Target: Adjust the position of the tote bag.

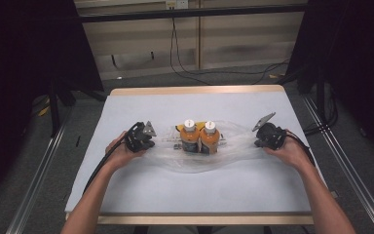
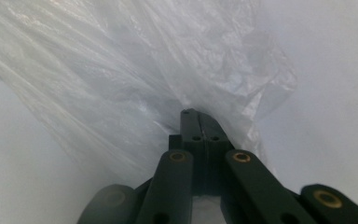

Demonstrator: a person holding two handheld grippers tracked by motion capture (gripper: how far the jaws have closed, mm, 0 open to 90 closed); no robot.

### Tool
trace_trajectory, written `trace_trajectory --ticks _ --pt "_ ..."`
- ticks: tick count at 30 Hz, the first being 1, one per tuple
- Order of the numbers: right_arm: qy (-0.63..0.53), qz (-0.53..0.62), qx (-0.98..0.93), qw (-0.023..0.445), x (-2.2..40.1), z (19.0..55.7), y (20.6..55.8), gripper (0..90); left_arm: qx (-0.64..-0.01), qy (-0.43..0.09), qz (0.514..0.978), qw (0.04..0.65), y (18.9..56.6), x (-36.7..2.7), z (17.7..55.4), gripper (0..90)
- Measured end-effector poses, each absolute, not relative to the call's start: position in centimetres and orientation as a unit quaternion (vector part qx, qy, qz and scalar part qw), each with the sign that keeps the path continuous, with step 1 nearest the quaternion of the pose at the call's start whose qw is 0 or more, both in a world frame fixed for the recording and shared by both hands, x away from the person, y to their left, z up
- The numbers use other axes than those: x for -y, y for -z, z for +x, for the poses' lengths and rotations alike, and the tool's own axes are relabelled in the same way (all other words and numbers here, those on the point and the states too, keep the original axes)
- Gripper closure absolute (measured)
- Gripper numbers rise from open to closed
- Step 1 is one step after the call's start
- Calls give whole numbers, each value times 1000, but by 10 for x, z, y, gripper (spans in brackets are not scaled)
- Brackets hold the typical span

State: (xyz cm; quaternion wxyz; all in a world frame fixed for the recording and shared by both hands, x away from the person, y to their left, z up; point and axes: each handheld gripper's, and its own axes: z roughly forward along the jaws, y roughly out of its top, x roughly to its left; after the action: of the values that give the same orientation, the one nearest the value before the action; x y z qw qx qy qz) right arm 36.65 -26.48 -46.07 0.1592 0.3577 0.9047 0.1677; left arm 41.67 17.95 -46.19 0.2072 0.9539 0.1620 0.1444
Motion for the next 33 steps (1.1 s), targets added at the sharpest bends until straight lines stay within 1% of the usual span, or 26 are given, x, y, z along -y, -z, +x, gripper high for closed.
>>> trace_trajectory --ticks 11,13,16,20,24,27,31,33 --pt "-180 353 -906 148 260 363 460 900 -167 -139 957 190 460 -190 414 900" --pt "-181 346 -908 152 257 361 461 900 -164 -134 958 192 459 -194 412 900" --pt "-186 352 -906 144 258 361 461 900 -165 -124 957 202 459 -199 409 900" --pt "-182 349 -908 145 256 361 460 900 -159 -124 959 198 459 -199 408 900" --pt "-179 348 -909 145 256 359 460 900 -159 -138 959 191 459 -198 405 900" --pt "-179 350 -908 145 257 359 460 900 -167 -135 958 191 459 -198 404 900" --pt "-172 339 -912 151 257 355 460 900 -160 -134 959 190 458 -202 401 900" --pt "-174 336 -913 155 257 353 460 900 -173 -130 956 199 459 -204 399 900"
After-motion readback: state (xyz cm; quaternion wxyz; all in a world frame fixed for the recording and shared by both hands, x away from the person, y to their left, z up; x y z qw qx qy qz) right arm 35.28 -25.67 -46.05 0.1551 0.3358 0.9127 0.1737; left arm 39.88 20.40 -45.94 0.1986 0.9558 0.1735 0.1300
